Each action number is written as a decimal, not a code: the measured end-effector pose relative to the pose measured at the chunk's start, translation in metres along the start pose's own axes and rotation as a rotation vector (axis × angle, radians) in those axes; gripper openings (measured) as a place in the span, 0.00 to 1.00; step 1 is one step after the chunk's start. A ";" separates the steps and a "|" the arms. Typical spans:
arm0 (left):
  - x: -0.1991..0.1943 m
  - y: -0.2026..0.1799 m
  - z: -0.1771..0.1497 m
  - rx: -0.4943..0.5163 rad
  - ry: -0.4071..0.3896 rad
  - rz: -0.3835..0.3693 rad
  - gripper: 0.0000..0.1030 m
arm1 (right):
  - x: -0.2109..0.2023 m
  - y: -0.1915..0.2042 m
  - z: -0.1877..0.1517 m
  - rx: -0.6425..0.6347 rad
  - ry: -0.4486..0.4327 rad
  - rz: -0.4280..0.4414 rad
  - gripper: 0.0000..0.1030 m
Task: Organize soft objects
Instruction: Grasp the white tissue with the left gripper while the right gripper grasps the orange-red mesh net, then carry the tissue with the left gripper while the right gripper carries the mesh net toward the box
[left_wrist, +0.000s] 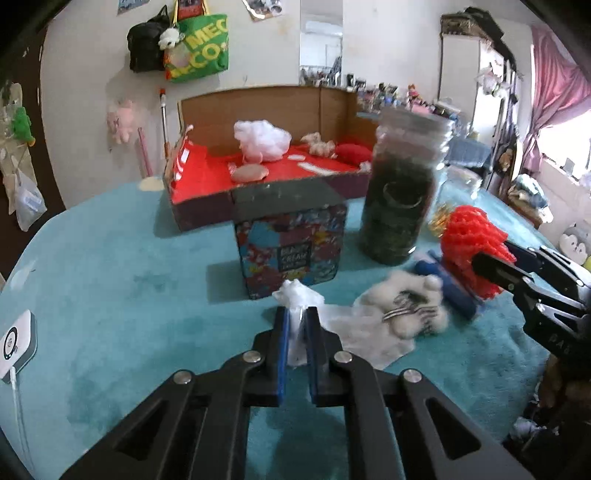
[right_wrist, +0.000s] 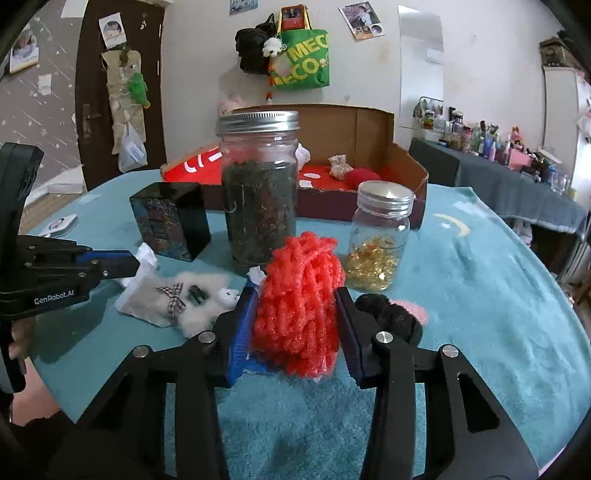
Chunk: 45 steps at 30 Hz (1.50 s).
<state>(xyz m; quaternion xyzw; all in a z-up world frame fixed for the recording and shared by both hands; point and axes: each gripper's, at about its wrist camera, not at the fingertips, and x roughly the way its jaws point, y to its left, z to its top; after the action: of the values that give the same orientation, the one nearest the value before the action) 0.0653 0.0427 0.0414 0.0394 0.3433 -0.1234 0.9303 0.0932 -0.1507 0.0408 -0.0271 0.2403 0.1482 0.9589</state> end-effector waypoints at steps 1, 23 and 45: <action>-0.002 -0.001 0.001 -0.004 -0.010 -0.003 0.08 | -0.004 0.000 0.001 0.003 -0.017 0.005 0.35; -0.016 -0.032 0.030 0.029 -0.117 -0.108 0.08 | -0.015 -0.004 0.011 0.020 -0.056 0.031 0.35; -0.007 -0.043 0.028 0.024 -0.093 -0.157 0.08 | -0.012 -0.001 0.010 0.010 -0.040 0.039 0.35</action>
<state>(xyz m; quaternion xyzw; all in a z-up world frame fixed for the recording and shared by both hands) 0.0667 -0.0023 0.0675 0.0175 0.3003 -0.2016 0.9321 0.0875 -0.1535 0.0551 -0.0146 0.2223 0.1660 0.9606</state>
